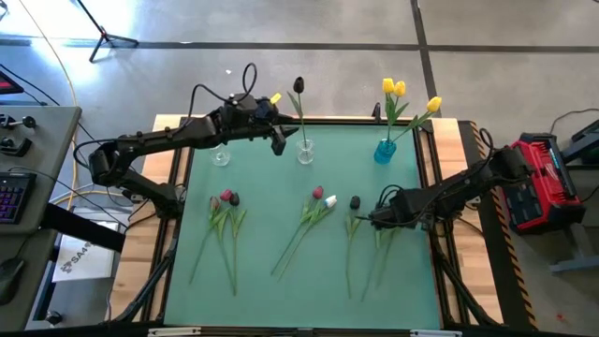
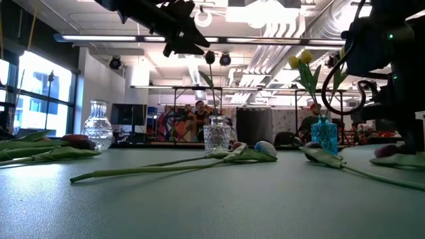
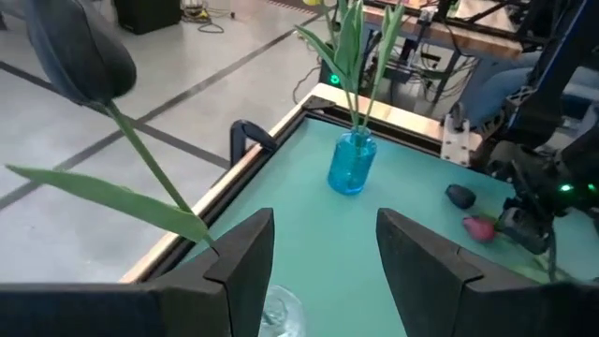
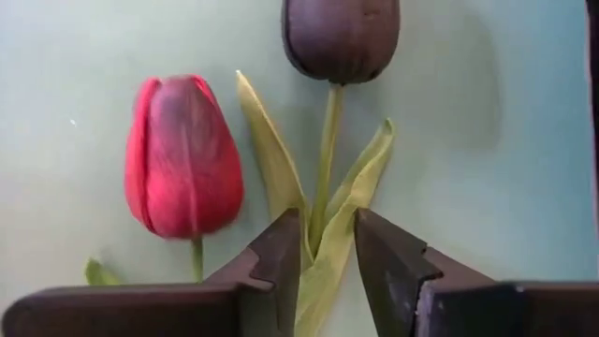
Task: Sort flowers into vase by color
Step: Put the black tulip into the right transparent vase
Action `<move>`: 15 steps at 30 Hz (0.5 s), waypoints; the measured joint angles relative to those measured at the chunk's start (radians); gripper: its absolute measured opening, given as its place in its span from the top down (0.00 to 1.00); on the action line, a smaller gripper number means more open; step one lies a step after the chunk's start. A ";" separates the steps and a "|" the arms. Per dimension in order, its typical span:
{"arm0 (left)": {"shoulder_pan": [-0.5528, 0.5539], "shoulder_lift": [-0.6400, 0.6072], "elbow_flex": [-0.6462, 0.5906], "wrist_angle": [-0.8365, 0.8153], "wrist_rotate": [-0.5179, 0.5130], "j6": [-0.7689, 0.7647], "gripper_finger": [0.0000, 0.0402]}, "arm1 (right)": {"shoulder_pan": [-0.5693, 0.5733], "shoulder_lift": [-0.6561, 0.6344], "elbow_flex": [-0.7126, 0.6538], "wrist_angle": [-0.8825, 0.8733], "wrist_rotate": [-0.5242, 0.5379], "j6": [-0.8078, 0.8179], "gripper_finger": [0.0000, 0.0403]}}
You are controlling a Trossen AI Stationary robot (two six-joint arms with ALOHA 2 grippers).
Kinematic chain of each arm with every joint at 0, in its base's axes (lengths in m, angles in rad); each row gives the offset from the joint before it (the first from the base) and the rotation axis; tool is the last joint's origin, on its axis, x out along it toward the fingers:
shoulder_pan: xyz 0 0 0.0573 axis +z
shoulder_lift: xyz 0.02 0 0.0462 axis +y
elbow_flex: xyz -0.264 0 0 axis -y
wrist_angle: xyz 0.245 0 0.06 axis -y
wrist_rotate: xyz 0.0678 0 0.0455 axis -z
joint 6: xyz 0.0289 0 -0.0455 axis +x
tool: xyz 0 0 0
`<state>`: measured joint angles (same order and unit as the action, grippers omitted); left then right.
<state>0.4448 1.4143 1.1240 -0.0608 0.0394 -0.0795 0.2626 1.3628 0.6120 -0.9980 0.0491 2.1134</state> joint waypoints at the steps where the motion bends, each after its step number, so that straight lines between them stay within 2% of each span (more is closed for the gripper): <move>1: 0.002 0.000 0.000 0.001 0.000 0.005 0.55 | -0.001 0.000 -0.005 0.002 0.006 0.000 0.78; 4: 0.011 0.000 0.000 0.000 0.000 0.025 0.55 | -0.001 0.000 -0.006 0.008 0.011 -0.009 0.83; 9: 0.021 0.000 0.000 0.002 0.000 0.032 0.55 | -0.001 0.001 -0.006 0.022 0.029 -0.028 0.97; 15: 0.020 0.000 0.000 -0.001 0.034 0.032 0.55 | 0.002 0.000 0.060 0.014 0.034 -0.050 0.98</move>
<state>0.4652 1.4143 1.1240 -0.0616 0.0730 -0.0476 0.2647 1.3632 0.6717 -0.9835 0.0831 2.0636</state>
